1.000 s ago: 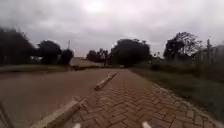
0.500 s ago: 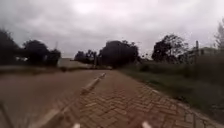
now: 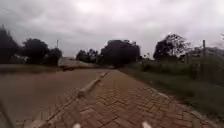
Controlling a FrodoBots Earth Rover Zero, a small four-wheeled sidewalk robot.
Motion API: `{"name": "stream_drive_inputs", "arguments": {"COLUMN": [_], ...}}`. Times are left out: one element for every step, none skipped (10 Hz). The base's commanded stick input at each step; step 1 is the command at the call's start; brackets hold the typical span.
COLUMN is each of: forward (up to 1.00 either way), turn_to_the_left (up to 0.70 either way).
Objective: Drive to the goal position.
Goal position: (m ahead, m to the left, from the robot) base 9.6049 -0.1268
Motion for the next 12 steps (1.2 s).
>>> {"name": "stream_drive_inputs", "arguments": {"forward": [0.5,0.5,0.5,0.5,0.5,0.5,0.5,0.5,0.5,0.5,0.5,0.5], "turn_to_the_left": [0.04,0.09,0.07,0.06,0.05,0.04,0.03,0.03,0.01,0.0,0.0,0.0]}}
